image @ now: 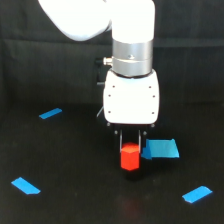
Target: Pick up the red object from the table
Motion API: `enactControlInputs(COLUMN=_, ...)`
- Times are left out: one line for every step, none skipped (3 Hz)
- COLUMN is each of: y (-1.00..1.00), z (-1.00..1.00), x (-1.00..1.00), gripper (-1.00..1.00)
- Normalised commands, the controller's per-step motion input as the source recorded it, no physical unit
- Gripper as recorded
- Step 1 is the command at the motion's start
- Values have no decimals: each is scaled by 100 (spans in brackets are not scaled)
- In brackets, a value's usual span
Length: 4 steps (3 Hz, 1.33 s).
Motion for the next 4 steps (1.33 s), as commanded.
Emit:
enactControlInputs(y=-27, z=100, x=-22, gripper=-100)
enactControlInputs(y=0, z=91, x=-29, gripper=-99)
enactControlInputs(y=-1, z=100, x=-30, gripper=-96)
enactControlInputs(y=-6, z=79, x=-14, gripper=-96)
